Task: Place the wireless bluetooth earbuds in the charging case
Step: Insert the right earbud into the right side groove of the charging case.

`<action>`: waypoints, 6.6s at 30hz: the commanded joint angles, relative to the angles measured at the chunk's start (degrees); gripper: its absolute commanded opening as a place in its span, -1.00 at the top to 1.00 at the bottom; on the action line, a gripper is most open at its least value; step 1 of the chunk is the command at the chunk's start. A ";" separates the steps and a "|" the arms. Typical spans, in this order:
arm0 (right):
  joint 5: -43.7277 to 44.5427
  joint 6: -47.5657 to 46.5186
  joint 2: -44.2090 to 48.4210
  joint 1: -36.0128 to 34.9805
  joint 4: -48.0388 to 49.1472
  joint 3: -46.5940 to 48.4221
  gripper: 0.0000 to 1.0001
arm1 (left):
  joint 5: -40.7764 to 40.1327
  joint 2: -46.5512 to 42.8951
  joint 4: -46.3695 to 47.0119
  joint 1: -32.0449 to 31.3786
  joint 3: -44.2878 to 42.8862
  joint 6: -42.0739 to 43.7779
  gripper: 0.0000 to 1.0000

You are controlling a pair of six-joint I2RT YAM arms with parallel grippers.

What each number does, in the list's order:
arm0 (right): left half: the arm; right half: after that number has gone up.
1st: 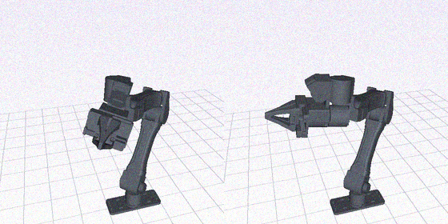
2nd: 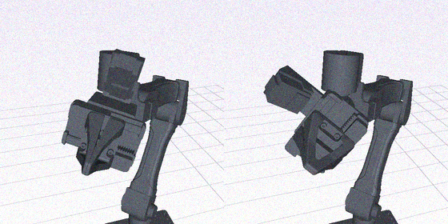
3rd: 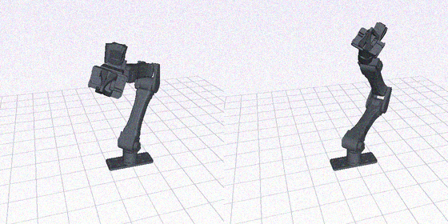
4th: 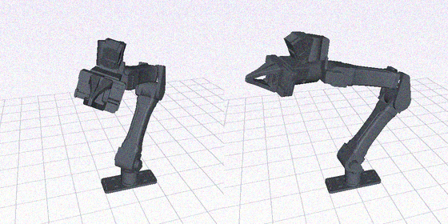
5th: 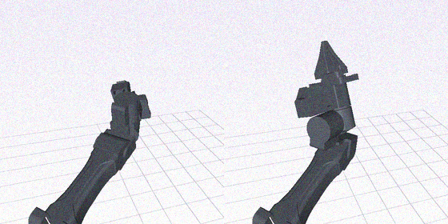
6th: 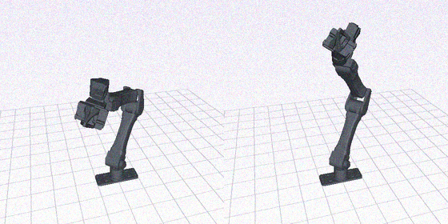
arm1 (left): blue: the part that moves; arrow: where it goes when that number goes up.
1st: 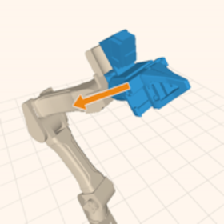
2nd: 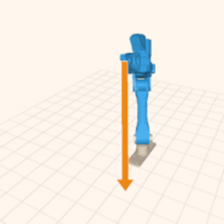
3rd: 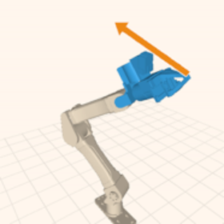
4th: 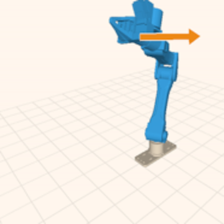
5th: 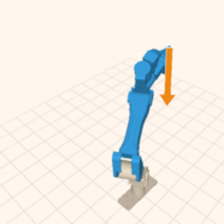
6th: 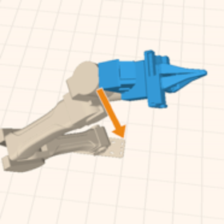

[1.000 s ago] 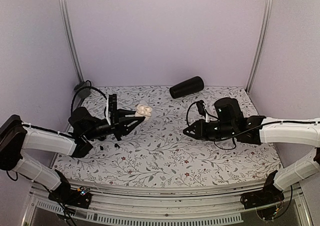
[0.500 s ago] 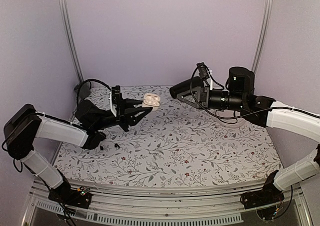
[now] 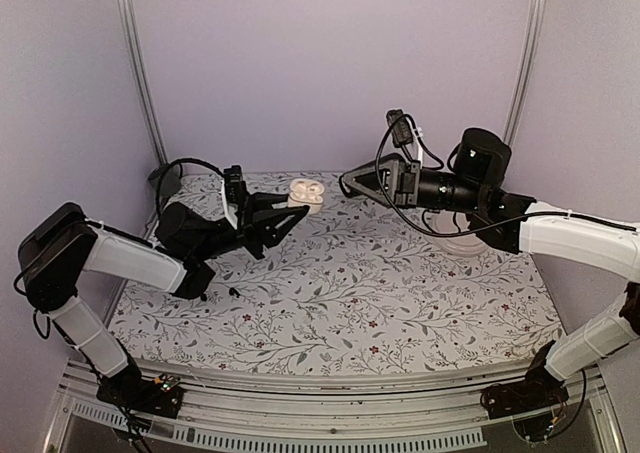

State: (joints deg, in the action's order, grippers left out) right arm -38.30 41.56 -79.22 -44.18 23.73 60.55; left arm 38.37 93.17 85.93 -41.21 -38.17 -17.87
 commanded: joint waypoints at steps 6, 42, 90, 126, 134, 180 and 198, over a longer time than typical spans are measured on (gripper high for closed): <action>-0.65 8.12 -3.25 -0.99 13.17 -0.07 0.79 | -5.78 3.23 9.98 -3.12 -0.94 -0.86 1.00; 7.61 10.38 -3.40 -5.83 12.92 -2.88 0.83 | -10.51 -2.45 6.79 -7.21 -0.94 8.28 1.00; 13.35 5.96 -3.18 -6.00 -0.39 -1.63 0.70 | -12.19 -6.92 4.15 -6.50 1.21 12.43 1.00; 18.06 5.65 -1.50 -6.00 -5.07 -3.11 0.68 | -12.35 -8.22 4.59 -5.82 2.10 12.52 1.00; 18.57 5.47 -1.38 -6.05 -6.24 -3.13 0.69 | -12.58 -8.25 4.86 -5.74 2.14 12.42 1.00; 26.99 2.09 -3.36 -7.56 -23.76 3.69 0.77 | -13.61 -7.21 6.21 -5.77 1.79 12.59 1.00; 28.97 1.86 -3.35 -8.40 -26.43 4.54 0.76 | -14.78 -7.21 7.04 -5.78 2.14 12.68 1.00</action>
State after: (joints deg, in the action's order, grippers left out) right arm -15.25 44.91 -80.64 -53.41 7.66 65.76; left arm 23.97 88.71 80.99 -47.22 -35.07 -5.98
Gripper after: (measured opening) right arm 0.136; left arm 0.214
